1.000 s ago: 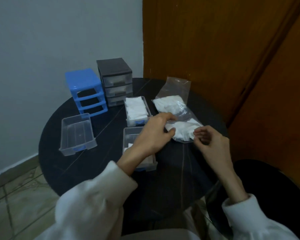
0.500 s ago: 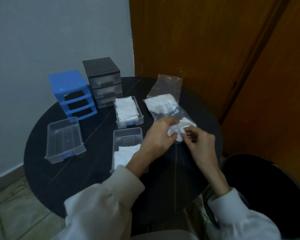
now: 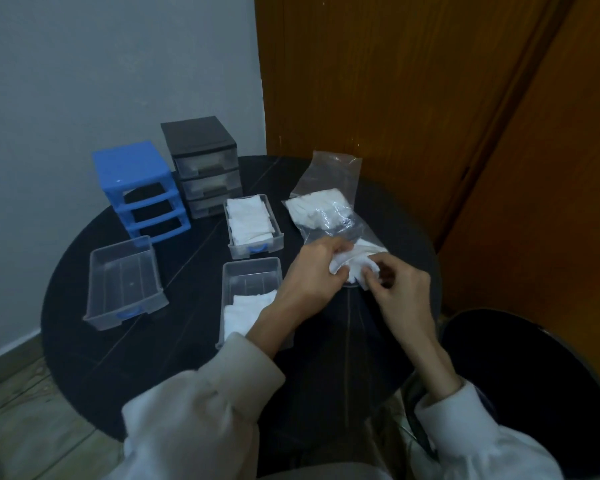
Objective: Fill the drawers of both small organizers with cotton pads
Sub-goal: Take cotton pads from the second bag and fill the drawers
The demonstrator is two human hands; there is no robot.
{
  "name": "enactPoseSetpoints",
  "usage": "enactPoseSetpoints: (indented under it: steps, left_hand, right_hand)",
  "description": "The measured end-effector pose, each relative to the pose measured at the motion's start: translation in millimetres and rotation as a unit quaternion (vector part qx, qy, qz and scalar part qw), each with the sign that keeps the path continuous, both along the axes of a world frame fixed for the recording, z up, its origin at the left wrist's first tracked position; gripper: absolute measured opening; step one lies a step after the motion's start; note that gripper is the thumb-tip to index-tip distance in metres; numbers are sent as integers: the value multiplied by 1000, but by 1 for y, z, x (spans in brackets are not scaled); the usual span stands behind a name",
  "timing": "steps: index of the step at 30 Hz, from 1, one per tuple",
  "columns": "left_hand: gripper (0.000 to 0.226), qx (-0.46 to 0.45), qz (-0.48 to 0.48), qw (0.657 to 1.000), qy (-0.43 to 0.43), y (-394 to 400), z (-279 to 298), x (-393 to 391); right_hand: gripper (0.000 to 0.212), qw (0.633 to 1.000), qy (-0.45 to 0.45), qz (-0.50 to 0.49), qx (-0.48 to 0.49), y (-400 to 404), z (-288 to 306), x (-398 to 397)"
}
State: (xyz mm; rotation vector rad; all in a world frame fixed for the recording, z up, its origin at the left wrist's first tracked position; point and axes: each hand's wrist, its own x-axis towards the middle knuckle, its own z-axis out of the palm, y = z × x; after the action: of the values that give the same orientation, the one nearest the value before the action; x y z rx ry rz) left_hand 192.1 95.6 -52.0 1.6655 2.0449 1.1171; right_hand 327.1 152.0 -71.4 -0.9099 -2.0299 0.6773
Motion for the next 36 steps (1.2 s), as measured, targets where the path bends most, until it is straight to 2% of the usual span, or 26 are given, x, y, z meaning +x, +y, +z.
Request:
enactPoseSetpoints:
  steps: [9, 14, 22, 25, 30, 36]
  left_hand:
    - [41, 11, 0, 1000, 1, 1, -1, -2]
    - [38, 75, 4, 997, -4, -28, 11, -15]
    - [26, 101, 166, 978, -71, -92, -4, -74]
    - [27, 97, 189, 973, -93, -95, -18, -82]
    - [28, 96, 171, 965, -173, -92, -28, -84]
    - [30, 90, 153, 962, -208, -92, -30, -81]
  right_hand:
    - [14, 999, 28, -24, 40, -6, 21, 23]
    - [17, 998, 56, 16, 8, -16, 36, 13]
    - [14, 979, 39, 165, -111, -42, 37, -43]
    - [16, 973, 13, 195, -121, -45, 36, -67]
    - [22, 967, -42, 225, -114, -42, 32, -91]
    - [13, 957, -180, 225, 10, -38, 33, -98]
